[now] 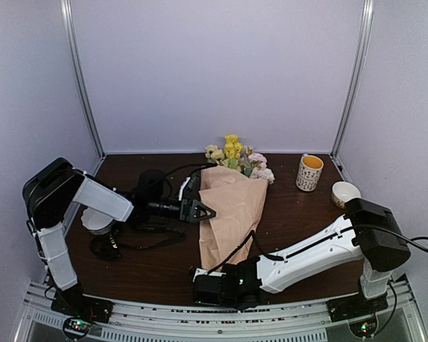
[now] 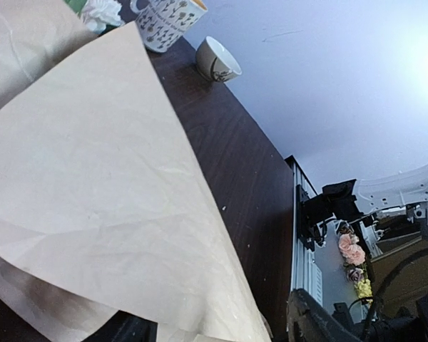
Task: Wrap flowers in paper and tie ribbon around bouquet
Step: Fold the two-thirds-folded wrapping paper at the center of the board.
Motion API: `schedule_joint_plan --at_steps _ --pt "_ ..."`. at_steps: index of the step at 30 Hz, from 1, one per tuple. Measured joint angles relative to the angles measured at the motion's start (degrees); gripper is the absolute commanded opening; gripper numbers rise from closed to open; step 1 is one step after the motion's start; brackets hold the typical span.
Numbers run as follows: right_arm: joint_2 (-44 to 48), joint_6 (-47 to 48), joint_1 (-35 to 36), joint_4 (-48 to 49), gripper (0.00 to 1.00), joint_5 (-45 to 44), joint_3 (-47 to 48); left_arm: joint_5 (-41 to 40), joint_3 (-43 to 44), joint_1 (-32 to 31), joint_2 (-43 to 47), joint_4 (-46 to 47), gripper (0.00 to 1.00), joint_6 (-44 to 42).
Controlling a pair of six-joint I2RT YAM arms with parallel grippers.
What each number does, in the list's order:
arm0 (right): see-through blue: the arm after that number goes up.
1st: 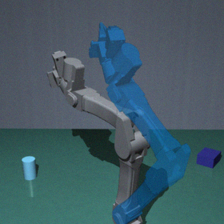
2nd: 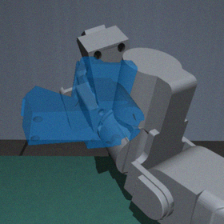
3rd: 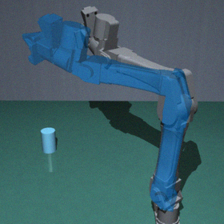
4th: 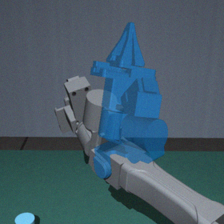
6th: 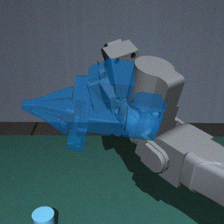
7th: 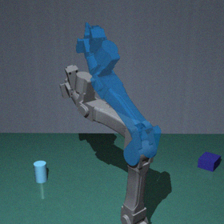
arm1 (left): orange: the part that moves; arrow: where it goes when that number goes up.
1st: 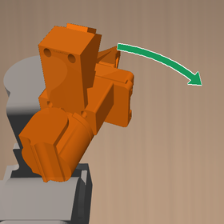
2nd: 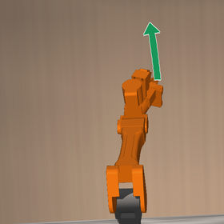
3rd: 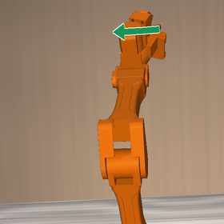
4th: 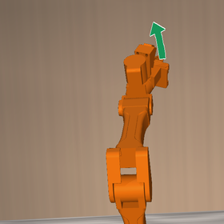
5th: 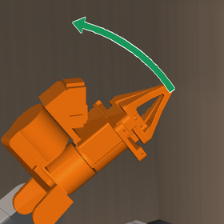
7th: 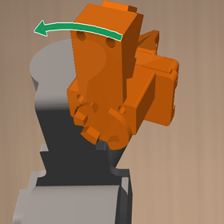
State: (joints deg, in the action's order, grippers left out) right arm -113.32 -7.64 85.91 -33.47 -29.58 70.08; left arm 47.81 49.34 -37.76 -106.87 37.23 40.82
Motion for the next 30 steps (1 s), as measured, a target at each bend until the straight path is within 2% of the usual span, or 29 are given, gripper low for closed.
schedule_joint_plan --at_steps 2,4,5,9,12,16,20,24,30 --pt "0.00 0.00 0.00 0.00 0.00 0.00 0.00 -0.20 0.46 -0.02 -1.49 -1.38 0.64 0.02" --pt "0.00 0.00 0.00 0.00 0.00 -0.02 0.00 -0.28 1.42 -0.09 -2.60 -3.41 0.58 -0.24" --pt "0.00 0.00 0.00 0.00 0.00 -0.02 0.00 -0.31 1.92 -0.17 -2.89 -4.24 0.51 -0.33" --pt "0.00 0.02 0.00 0.00 0.00 -0.02 0.00 -0.48 4.59 -0.74 -3.13 -6.51 0.00 -1.36" --pt "0.00 0.04 0.00 -0.02 0.00 -0.07 0.00 -0.35 7.06 -1.27 -3.41 -6.86 0.00 -1.88" --pt "0.11 -0.04 0.00 -0.11 0.14 -0.09 -0.04 -0.90 8.61 -1.11 -3.52 -10.64 0.00 -4.11" --pt "0.98 -0.20 -0.02 0.17 0.24 -0.74 -0.74 -6.36 14.25 -0.09 -5.40 -24.02 0.00 -12.28" --pt "2.75 -0.83 0.00 0.22 0.44 -0.28 -1.84 -11.32 18.80 0.04 -8.70 -33.46 0.00 -18.51" --pt "10.25 -1.49 0.55 -0.76 0.50 1.99 -5.70 -13.77 18.84 0.17 -11.34 -36.89 0.00 -21.29"
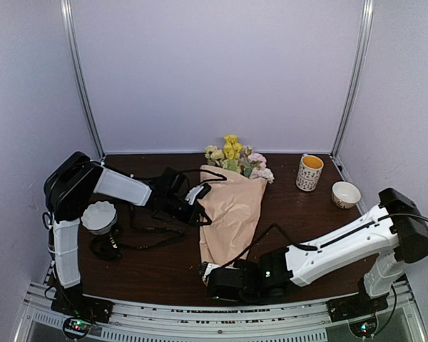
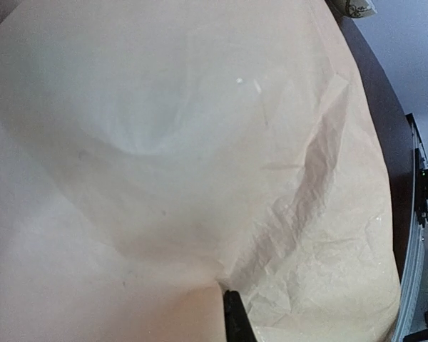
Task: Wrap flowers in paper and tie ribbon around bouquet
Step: Fold the two-thirds-folded wrapping paper at the center of the board.
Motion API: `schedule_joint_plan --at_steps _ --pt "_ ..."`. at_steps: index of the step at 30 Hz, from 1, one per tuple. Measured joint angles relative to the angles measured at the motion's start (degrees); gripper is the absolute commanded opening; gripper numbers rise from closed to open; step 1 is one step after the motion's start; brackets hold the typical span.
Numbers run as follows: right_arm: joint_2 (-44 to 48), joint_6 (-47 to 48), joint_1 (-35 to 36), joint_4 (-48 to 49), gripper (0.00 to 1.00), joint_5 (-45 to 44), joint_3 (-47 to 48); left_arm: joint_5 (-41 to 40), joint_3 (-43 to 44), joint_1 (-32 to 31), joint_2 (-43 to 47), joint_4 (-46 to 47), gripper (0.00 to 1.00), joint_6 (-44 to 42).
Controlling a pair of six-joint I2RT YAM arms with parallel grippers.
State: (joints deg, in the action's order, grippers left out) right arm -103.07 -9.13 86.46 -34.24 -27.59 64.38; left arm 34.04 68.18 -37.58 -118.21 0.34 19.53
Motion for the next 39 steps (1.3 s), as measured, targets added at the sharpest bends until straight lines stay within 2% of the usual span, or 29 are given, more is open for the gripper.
schedule_joint_plan --at_steps 3,5,6,7,11,14,18,22,29,32,34,39 --pt "8.22 -0.35 0.15 1.31 0.56 0.35 -3.80 0.11 -0.09 0.11 -0.24 0.02 0.00 -0.42" --pt "14.69 -1.29 0.02 4.57 0.68 -0.46 -7.17 0.37 -0.09 0.15 -0.24 0.17 0.00 -0.59" --pt "18.88 -2.08 -0.24 7.08 0.77 -1.22 -9.27 0.46 -0.13 0.15 -0.24 0.28 0.00 -0.57" --pt "21.51 -3.41 -0.70 8.72 0.80 -1.81 -10.47 0.52 -0.20 0.15 -0.24 0.39 0.00 -0.59" --pt "32.57 -10.80 -6.27 18.67 0.76 -1.22 -17.59 0.81 -0.52 0.22 -0.24 1.18 0.00 -0.57" --pt "35.32 -15.41 -10.25 25.27 0.65 2.23 -22.56 0.98 -1.05 0.44 -0.24 1.81 0.00 -0.50" --pt "31.39 -18.25 -10.58 29.22 0.54 8.55 -24.98 1.68 -1.86 0.98 -0.26 2.89 0.00 -0.31" --pt "21.94 -17.62 -10.05 29.73 0.47 13.22 -20.65 2.16 -1.97 1.22 -0.31 3.08 0.00 -0.33" --pt "5.66 -14.47 -9.92 25.83 0.45 16.65 -8.13 2.08 -2.19 1.22 -0.31 3.50 0.00 -0.13" --pt "0.04 -13.53 -9.92 23.71 0.48 18.51 -4.24 2.08 -2.19 1.22 -0.31 3.54 0.00 -0.09" --pt "-2.40 -13.38 -9.92 21.86 0.53 19.47 -2.64 2.05 -2.19 1.22 -0.35 3.54 0.00 -0.07" --pt "-3.65 -14.01 -9.84 15.87 0.51 18.27 0.39 2.03 -2.19 1.22 -0.42 3.54 0.00 0.00"
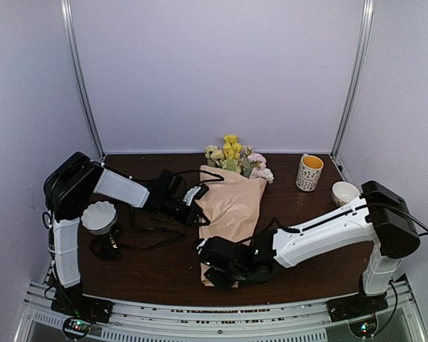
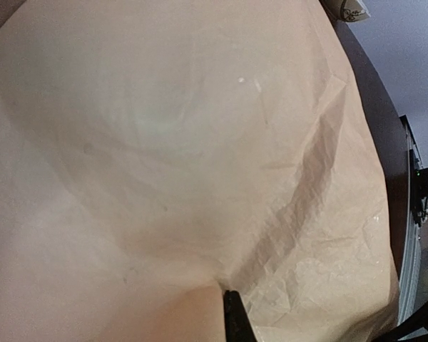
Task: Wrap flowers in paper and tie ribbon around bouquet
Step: Fold the two-thirds-folded wrapping paper at the center of the board.
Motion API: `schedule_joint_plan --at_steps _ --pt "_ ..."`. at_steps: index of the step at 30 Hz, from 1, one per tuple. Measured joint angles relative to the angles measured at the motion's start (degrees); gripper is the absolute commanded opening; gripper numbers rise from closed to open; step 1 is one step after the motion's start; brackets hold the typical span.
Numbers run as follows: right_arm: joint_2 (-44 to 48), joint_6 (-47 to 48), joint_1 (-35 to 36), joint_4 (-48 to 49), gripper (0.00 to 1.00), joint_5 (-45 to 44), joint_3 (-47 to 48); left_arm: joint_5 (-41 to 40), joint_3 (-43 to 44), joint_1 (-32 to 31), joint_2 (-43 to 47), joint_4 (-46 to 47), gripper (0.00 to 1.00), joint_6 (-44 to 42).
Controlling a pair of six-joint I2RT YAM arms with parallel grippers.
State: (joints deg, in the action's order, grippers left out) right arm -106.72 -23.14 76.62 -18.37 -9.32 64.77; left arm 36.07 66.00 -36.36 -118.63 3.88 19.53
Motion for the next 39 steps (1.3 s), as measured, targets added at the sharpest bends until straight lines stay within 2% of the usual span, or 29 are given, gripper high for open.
schedule_joint_plan --at_steps 8,15,23,27,36,38,39 --pt "0.55 -0.87 -0.11 -5.09 0.54 -0.63 2.91 0.00 0.00 0.00 -0.31 0.15 0.00 0.02" --pt "0.74 -5.22 -2.21 -10.19 0.56 -0.11 7.02 0.02 0.00 0.00 -0.35 0.15 0.00 0.02" --pt "-1.68 -6.88 -2.58 -13.03 0.51 0.68 9.05 0.07 0.00 0.00 -0.61 0.15 0.00 0.02" --pt "-3.19 -7.15 -2.49 -13.99 0.40 1.64 9.31 0.09 0.00 0.00 -0.70 0.15 0.00 0.02" --pt "-3.89 -8.63 -2.49 -15.15 0.00 1.27 9.94 0.13 0.02 0.00 -0.74 0.13 0.00 0.00" --pt "-3.89 -8.74 -2.49 -15.43 0.00 1.09 10.10 0.15 0.22 0.00 -0.74 -0.20 0.00 -0.13" --pt "-3.89 -8.55 -2.49 -15.50 0.00 1.05 10.10 0.15 0.39 0.00 -0.74 -0.57 0.03 -0.35"
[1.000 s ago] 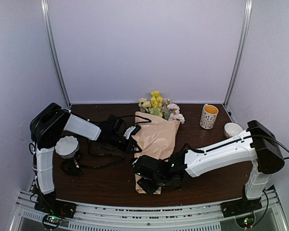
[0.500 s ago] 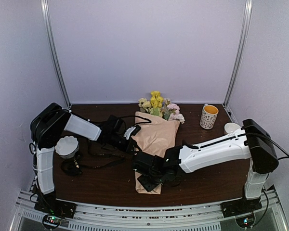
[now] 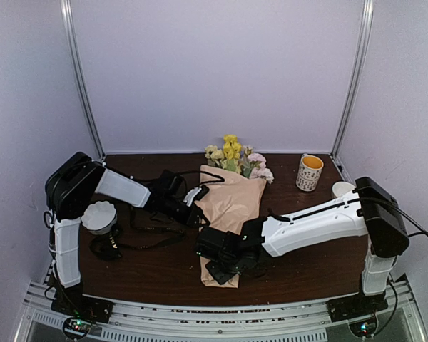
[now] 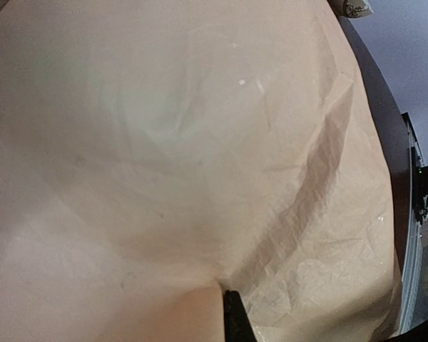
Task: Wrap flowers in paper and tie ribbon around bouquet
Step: Fold the two-thirds-folded wrapping paper at the center of the board.
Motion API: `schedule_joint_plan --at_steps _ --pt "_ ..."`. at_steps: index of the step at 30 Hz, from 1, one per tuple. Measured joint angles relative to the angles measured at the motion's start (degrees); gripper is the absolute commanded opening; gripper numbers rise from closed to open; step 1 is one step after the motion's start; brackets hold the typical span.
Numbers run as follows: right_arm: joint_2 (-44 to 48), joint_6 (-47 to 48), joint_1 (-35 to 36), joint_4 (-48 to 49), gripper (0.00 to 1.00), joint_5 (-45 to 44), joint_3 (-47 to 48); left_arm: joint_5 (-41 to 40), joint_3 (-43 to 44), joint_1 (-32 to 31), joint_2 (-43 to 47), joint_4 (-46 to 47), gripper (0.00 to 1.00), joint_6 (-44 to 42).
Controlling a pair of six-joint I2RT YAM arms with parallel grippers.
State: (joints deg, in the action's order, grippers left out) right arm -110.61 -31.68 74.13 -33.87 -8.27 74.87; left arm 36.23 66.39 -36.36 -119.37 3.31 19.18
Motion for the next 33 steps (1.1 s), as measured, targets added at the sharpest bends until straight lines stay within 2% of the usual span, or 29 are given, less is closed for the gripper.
schedule_joint_plan --at_steps 3,5,11,16,20,22,24,26,33 --pt "0.00 -0.07 -0.02 -0.02 0.00 -0.02 0.00 0.02 1.01 0.00 0.04 -1.79 0.31 -1.14" --pt "0.00 -0.09 -0.09 0.00 0.00 0.09 0.00 -0.24 1.81 0.00 0.55 -3.67 0.43 -2.73" --pt "0.02 -0.72 -1.44 1.62 0.00 1.57 -1.53 -0.98 2.60 0.11 8.50 -10.32 0.57 -4.74" --pt "0.02 -1.11 -1.79 2.32 0.00 1.92 -1.92 -1.60 -0.17 1.16 17.27 -10.40 0.55 -2.16" --pt "0.02 -1.05 -1.79 2.47 0.00 1.90 -1.97 -1.14 -1.70 2.32 14.43 -9.35 0.54 1.36" --pt "0.02 -0.98 -1.81 2.47 0.00 1.90 -1.95 -0.63 -2.95 2.58 11.06 -8.13 0.49 3.43" --pt "0.04 -0.90 -1.88 2.47 0.00 1.90 -1.97 -0.17 -4.26 2.56 8.24 -7.50 0.33 5.25" --pt "0.13 -0.83 -2.03 2.45 0.00 1.90 -1.97 0.37 -5.18 2.56 6.97 -7.26 0.24 6.93" --pt "0.83 -0.79 -3.61 2.56 0.00 1.90 -1.95 1.57 -5.73 2.14 6.97 -4.00 0.20 8.98"
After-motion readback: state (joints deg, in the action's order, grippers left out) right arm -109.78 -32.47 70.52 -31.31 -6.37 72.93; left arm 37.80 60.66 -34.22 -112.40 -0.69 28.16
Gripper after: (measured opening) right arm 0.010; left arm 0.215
